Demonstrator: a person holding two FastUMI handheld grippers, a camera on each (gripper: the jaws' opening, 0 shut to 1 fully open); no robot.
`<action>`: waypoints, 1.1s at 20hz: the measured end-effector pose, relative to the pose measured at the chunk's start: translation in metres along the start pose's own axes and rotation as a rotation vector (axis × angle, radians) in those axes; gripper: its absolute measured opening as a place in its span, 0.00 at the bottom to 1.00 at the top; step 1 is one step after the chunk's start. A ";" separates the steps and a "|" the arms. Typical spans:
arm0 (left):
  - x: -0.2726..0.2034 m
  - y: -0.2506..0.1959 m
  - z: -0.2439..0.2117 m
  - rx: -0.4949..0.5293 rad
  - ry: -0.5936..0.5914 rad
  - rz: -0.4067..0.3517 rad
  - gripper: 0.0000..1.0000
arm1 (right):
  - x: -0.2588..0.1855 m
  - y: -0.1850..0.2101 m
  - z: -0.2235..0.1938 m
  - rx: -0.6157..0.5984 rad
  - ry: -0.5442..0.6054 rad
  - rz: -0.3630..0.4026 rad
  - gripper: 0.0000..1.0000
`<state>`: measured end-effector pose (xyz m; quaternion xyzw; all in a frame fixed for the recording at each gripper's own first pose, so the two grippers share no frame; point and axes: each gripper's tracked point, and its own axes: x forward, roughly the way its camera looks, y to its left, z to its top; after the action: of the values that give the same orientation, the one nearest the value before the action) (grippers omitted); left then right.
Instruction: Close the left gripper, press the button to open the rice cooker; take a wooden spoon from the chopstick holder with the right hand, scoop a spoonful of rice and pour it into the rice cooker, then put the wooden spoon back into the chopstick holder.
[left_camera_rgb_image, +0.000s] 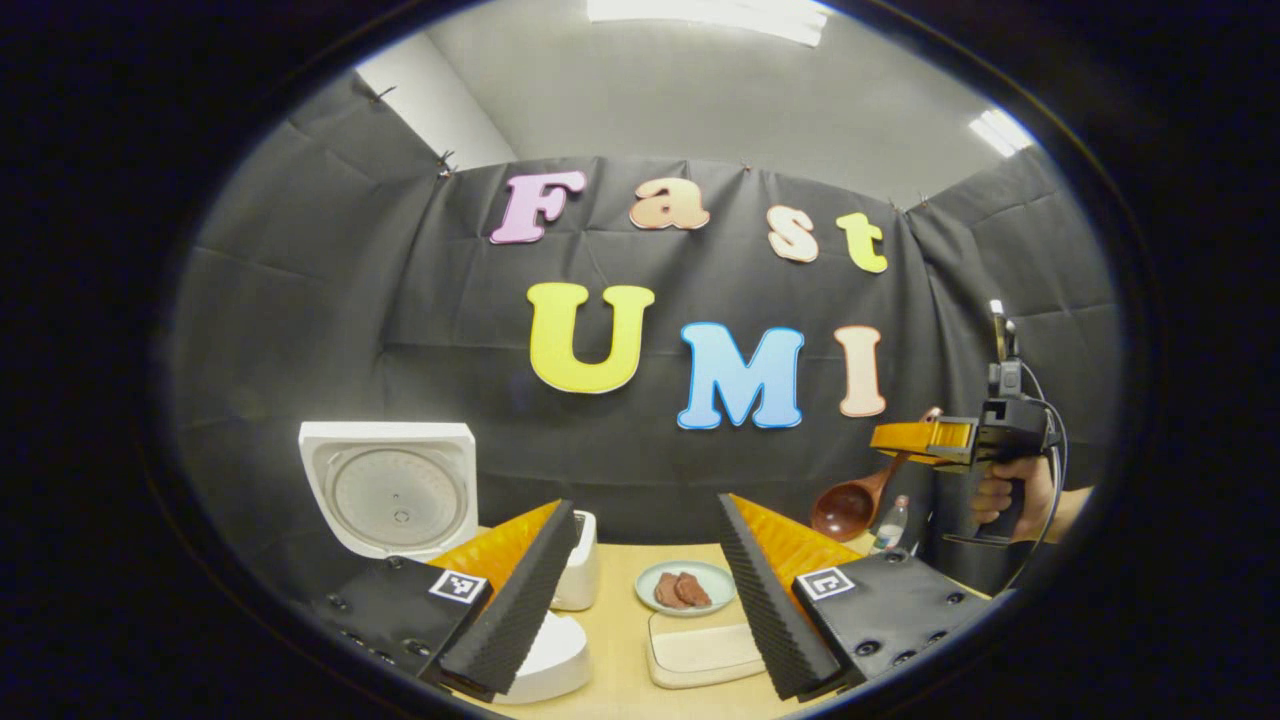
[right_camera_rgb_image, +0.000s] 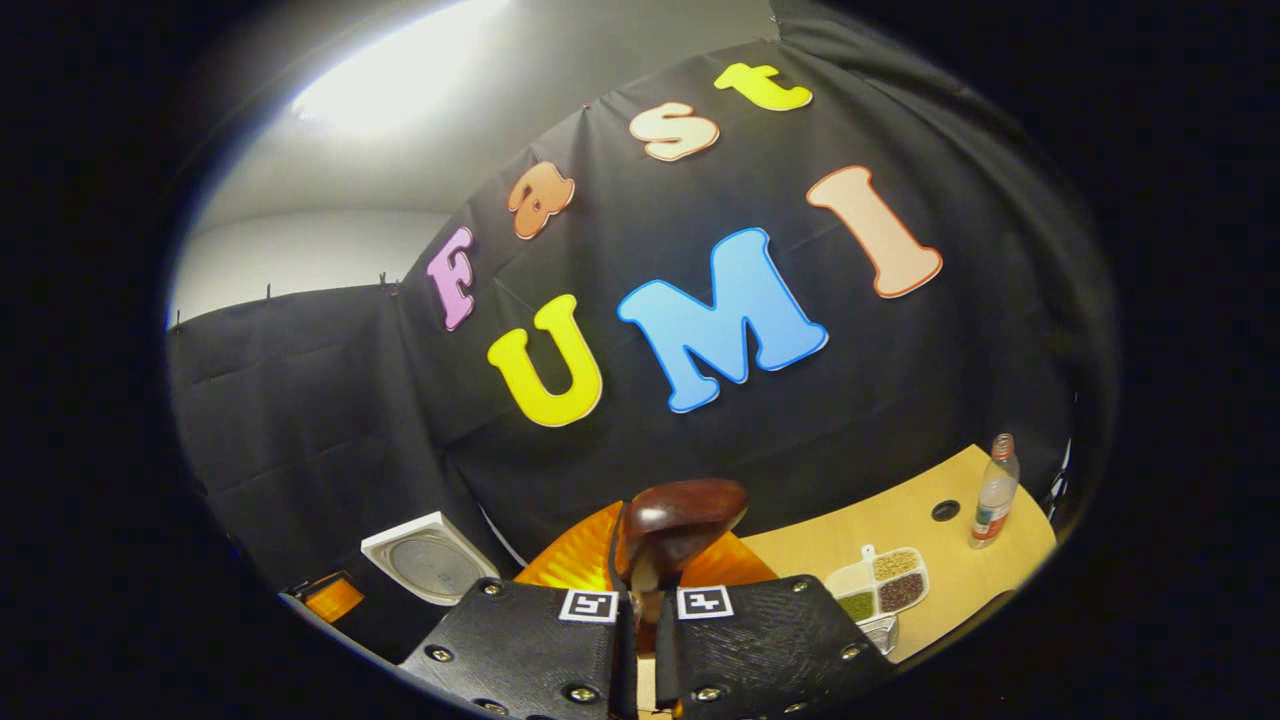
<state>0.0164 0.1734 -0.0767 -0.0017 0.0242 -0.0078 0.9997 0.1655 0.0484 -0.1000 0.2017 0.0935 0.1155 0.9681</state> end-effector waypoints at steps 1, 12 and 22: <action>0.002 -0.003 -0.001 -0.001 0.004 0.002 0.96 | -0.008 -0.014 0.000 -0.013 -0.002 -0.030 0.07; -0.001 -0.015 0.007 0.008 0.007 0.079 0.97 | -0.023 -0.135 -0.046 -0.007 0.071 -0.261 0.07; -0.021 -0.038 0.008 -0.001 0.024 0.168 0.97 | 0.001 -0.176 -0.133 -0.119 0.240 -0.327 0.07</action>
<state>-0.0044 0.1354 -0.0675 -0.0001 0.0363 0.0761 0.9964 0.1688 -0.0589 -0.2923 0.1109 0.2328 -0.0148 0.9661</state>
